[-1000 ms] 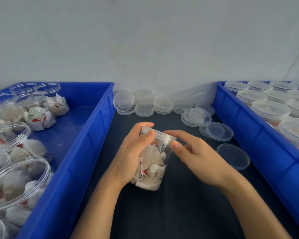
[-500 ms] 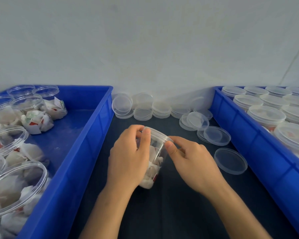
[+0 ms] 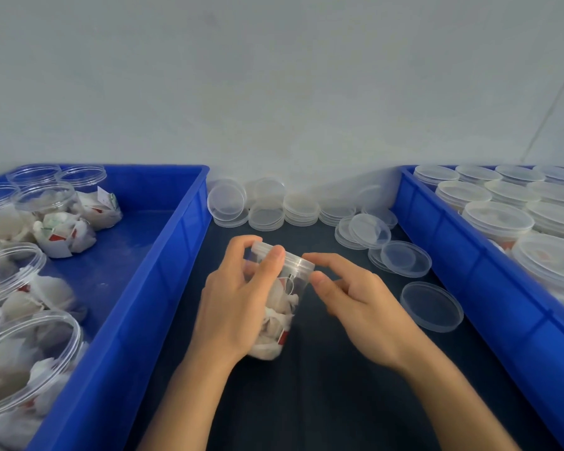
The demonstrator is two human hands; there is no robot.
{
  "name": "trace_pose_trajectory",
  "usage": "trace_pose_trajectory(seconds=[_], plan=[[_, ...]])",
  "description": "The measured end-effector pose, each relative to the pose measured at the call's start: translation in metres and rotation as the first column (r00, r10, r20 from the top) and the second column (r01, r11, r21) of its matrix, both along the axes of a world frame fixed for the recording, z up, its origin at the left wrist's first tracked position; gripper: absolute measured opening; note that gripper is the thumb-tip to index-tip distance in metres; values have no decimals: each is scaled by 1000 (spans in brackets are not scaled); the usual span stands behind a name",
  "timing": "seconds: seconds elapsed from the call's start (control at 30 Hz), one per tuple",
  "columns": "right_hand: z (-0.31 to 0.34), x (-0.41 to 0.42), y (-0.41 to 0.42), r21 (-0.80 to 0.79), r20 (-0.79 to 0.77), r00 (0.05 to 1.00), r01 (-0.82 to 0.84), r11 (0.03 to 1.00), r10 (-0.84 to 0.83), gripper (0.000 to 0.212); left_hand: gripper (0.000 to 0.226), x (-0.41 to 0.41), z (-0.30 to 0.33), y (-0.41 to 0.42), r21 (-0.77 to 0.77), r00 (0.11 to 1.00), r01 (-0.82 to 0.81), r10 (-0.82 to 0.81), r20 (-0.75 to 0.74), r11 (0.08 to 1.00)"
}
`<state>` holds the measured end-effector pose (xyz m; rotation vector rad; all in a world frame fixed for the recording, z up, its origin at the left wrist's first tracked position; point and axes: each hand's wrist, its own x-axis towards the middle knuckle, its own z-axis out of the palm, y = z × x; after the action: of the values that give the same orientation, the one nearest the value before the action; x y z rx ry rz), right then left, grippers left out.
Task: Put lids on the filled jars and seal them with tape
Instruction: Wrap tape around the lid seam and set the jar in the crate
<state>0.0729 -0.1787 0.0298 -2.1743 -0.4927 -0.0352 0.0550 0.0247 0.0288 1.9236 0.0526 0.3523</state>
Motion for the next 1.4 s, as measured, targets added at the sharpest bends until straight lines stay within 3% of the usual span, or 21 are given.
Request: trace_pose_trajectory(seconds=[0.3, 0.63, 0.8, 0.9, 1.0, 1.1, 1.23, 1.4], plan=[[-2, 7, -6, -159, 123, 989, 106, 982, -87, 44, 48, 2, -2, 0, -84, 999, 45, -44, 7, 995], [1, 4, -6, -158, 54, 998, 46, 986, -38, 47, 48, 2, -4, 3, -154, 987, 159, -160, 2, 975], [4, 1, -6, -228, -46, 999, -15, 974, 4, 58, 63, 3, -6, 5, -168, 970, 216, -232, -79, 962], [7, 0, -5, -258, -61, 998, -3, 966, -13, 58, 54, 3, -6, 3, -126, 971, 212, -223, -86, 969], [6, 0, -5, -288, -33, 999, 31, 957, -42, 54, 47, 2, -4, 1, 70, 994, 108, -105, -34, 992], [6, -1, 0, -291, 6, 996, 88, 953, -90, 54, 55, -1, 1, -4, 236, 999, -35, 28, 33, 971], [4, -3, 7, -304, 58, 990, 138, 943, -127, 55, 54, -4, 0, -14, 198, 998, 31, -21, -51, 980], [2, -3, 4, -243, 51, 993, 116, 963, -107, 59, 64, -3, 0, -15, 194, 997, 64, -56, -50, 979]])
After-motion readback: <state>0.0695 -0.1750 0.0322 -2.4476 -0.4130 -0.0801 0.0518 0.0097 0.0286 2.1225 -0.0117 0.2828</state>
